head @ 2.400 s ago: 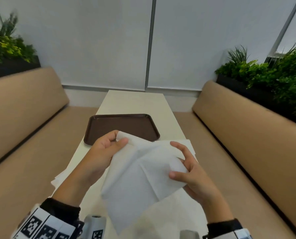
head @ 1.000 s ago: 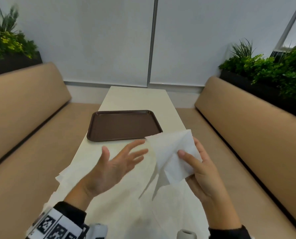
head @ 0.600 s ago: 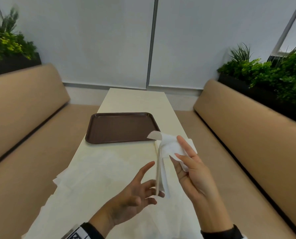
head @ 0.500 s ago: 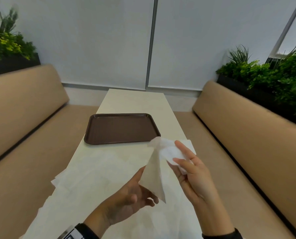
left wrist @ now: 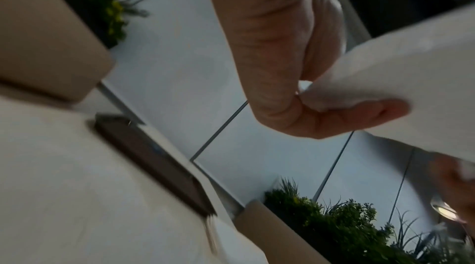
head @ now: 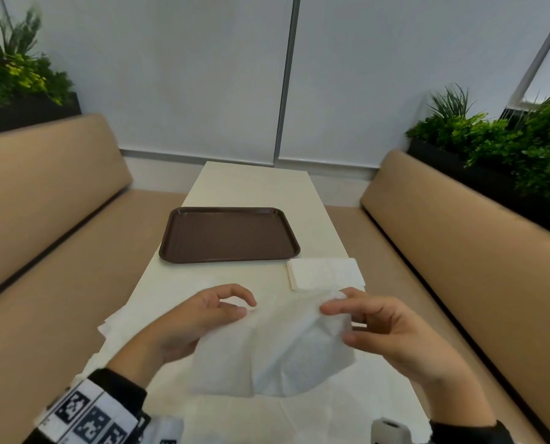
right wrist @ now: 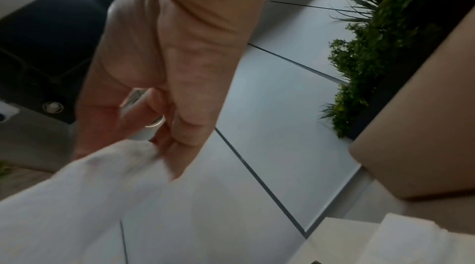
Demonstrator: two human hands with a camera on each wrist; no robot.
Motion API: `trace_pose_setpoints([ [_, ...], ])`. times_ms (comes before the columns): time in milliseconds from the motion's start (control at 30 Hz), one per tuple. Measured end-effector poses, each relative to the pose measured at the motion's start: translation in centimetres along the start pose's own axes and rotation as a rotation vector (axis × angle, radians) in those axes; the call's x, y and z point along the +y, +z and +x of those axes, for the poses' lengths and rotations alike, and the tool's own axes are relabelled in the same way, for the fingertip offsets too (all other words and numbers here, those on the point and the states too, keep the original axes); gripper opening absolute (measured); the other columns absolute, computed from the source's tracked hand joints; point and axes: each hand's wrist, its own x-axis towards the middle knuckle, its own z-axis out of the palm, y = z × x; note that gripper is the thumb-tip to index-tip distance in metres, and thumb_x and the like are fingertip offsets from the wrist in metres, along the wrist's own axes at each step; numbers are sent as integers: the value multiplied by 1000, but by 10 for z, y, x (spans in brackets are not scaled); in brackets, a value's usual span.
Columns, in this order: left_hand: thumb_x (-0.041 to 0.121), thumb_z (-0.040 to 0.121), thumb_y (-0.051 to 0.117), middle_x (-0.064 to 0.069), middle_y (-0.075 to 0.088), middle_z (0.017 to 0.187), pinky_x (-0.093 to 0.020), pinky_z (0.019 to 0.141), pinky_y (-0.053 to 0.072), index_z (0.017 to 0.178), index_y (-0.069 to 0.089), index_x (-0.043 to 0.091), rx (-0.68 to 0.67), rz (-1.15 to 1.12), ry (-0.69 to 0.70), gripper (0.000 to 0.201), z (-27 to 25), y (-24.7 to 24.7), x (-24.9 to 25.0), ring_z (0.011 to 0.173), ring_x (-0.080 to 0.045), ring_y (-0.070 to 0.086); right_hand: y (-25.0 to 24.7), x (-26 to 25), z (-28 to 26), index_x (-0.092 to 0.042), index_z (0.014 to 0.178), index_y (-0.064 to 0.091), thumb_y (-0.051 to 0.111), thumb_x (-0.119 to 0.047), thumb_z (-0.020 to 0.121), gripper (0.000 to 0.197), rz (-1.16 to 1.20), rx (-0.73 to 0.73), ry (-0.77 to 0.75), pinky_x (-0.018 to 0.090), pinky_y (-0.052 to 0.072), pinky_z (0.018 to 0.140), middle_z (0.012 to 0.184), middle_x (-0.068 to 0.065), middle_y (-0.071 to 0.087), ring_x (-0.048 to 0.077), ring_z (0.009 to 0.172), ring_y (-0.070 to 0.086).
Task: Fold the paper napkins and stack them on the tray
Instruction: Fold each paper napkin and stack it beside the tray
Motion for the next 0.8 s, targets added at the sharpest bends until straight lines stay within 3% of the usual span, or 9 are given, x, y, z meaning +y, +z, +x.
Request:
trace_pose_setpoints([
  [67, 36, 59, 88, -12, 69, 81, -24, 57, 52, 97, 67, 14, -56, 86, -18, 48, -3, -3, 14, 65, -18, 66, 2, -7, 3, -15, 100, 76, 81, -35, 71, 35, -4, 13, -40, 23, 49, 85, 102, 2, 65, 16, 100, 62],
  [200, 36, 65, 84, -5, 60, 65, -17, 48, 45, 105, 65, 12, -98, 199, -17, 50, -9, -3, 35, 52, -10, 58, 8, -17, 12, -24, 94, 72, 86, -43, 60, 41, 121, 76, -80, 16, 48, 61, 82, -3, 67, 8, 70, 62],
  [333, 14, 84, 67, 3, 44, 55, -12, 45, 32, 102, 67, 19, -101, 361, -28, 18, -14, -5, 43, 44, -6, 39, 11, -18, 20, -24, 89, 73, 90, -41, 54, 43, 182, 99, -80, 22, 43, 61, 80, 0, 64, 19, 67, 55],
  [433, 13, 84, 69, 4, 44, 52, -13, 43, 32, 100, 68, 18, -100, 354, -54, 17, -17, -6, 45, 42, -6, 39, 12, -19, 18, -22, 85, 75, 90, -38, 57, 35, 146, 87, -109, 31, 27, 63, 82, 19, 50, 31, 73, 29],
  [533, 29, 65, 86, -4, 57, 59, -17, 45, 42, 102, 68, 14, -99, 250, -62, 44, -21, -12, 42, 46, -11, 53, 13, -27, 13, -26, 89, 75, 85, -40, 65, 30, -11, 42, -148, 19, 40, 69, 78, 2, 59, 21, 75, 48],
  [600, 28, 63, 86, -6, 64, 64, -19, 50, 46, 104, 67, 14, -101, 249, -58, 47, -23, -13, 42, 50, -12, 59, 16, -33, 13, -26, 91, 73, 82, -21, 71, 22, -25, -14, -170, 18, 48, 71, 79, -4, 65, 9, 75, 60],
  [700, 25, 70, 79, 2, 50, 53, -14, 47, 39, 101, 68, 17, -92, 345, -46, 33, -24, -10, 45, 43, -7, 47, 23, -40, 13, -25, 90, 71, 70, 4, 74, 33, -74, -25, -198, 21, 51, 65, 76, -1, 68, 9, 69, 61],
  [767, 30, 71, 76, 4, 40, 52, -10, 49, 36, 101, 68, 18, -40, 421, -12, 33, -26, -9, 48, 42, -4, 40, 24, -49, 10, -24, 95, 69, 72, 0, 73, 33, -139, -32, -230, 23, 51, 64, 81, -1, 68, 10, 72, 61],
  [800, 37, 67, 79, 3, 39, 53, -10, 49, 36, 102, 68, 18, -18, 430, 2, 41, -28, -8, 50, 43, -4, 39, 23, -52, 9, -24, 103, 66, 74, -4, 72, 37, -184, -59, -224, 25, 52, 70, 89, -1, 68, 10, 80, 63],
])
